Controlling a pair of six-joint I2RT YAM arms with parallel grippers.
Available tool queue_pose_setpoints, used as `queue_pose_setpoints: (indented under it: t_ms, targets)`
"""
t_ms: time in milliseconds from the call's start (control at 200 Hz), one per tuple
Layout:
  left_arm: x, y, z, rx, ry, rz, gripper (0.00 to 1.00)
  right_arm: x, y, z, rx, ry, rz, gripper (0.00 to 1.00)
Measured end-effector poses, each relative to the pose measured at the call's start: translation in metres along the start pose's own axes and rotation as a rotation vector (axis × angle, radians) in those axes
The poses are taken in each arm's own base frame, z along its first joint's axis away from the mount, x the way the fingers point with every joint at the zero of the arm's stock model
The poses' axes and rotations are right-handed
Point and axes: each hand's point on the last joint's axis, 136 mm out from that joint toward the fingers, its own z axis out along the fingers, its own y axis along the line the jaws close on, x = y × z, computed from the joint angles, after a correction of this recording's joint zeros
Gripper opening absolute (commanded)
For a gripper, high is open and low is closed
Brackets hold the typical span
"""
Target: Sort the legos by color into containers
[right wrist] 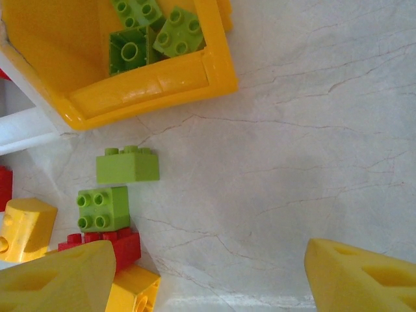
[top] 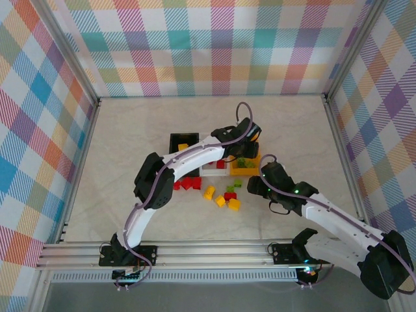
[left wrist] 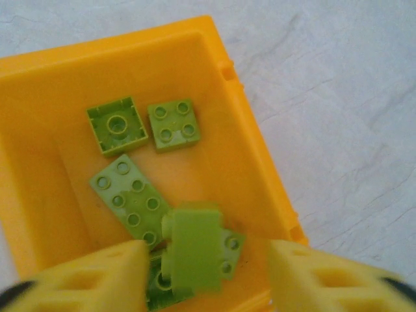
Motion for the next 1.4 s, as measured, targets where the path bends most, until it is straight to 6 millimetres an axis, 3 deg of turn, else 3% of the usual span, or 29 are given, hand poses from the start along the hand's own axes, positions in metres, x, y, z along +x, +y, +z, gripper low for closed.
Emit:
queue_pose_setpoints:
  t_ms: [130, 205, 295, 365, 485, 590, 660, 755, 885, 1050, 1400]
  targets:
    - [-0.01, -0.007, -0.015, 0.029, -0.021, -0.002, 0.84, 0.001, 0.003, -0.003, -0.022, 0.002, 0.002, 0.77]
    - [-0.015, -0.009, -0.034, 0.053, -0.045, -0.01, 0.91, 0.003, 0.005, -0.003, -0.033, 0.013, 0.001, 0.77]
    - [-0.014, -0.004, -0.076, 0.087, -0.086, -0.017, 1.0, 0.007, 0.01, -0.002, -0.05, 0.028, -0.011, 0.77]
    - [-0.008, 0.001, -0.118, 0.122, -0.136, -0.026, 1.0, 0.013, 0.017, 0.001, -0.062, 0.046, -0.036, 0.77]
    - [0.018, 0.009, -0.194, 0.204, -0.238, -0.028, 1.0, 0.024, 0.028, 0.01, -0.074, 0.079, -0.081, 0.77]
    - [0.062, 0.023, -0.228, 0.248, -0.269, -0.033, 1.0, 0.034, 0.036, 0.021, -0.067, 0.111, -0.11, 0.77]
    - [0.099, 0.044, -0.23, 0.236, -0.242, -0.046, 1.0, 0.038, 0.043, 0.028, -0.06, 0.129, -0.126, 0.77]
    - [0.143, 0.087, -0.218, 0.162, -0.202, -0.102, 1.0, 0.035, 0.055, 0.036, -0.057, 0.128, -0.135, 0.77]
    - [0.187, 0.131, -0.212, 0.094, -0.176, -0.171, 1.0, 0.027, 0.059, 0.046, -0.025, 0.096, -0.114, 0.77]
    - [0.197, 0.152, -0.221, 0.077, -0.217, -0.243, 1.0, 0.015, 0.06, 0.06, 0.038, 0.068, -0.105, 0.74]
    - [0.201, 0.161, -0.219, 0.05, -0.221, -0.276, 1.0, 0.008, 0.053, 0.095, 0.128, 0.092, -0.096, 0.58]
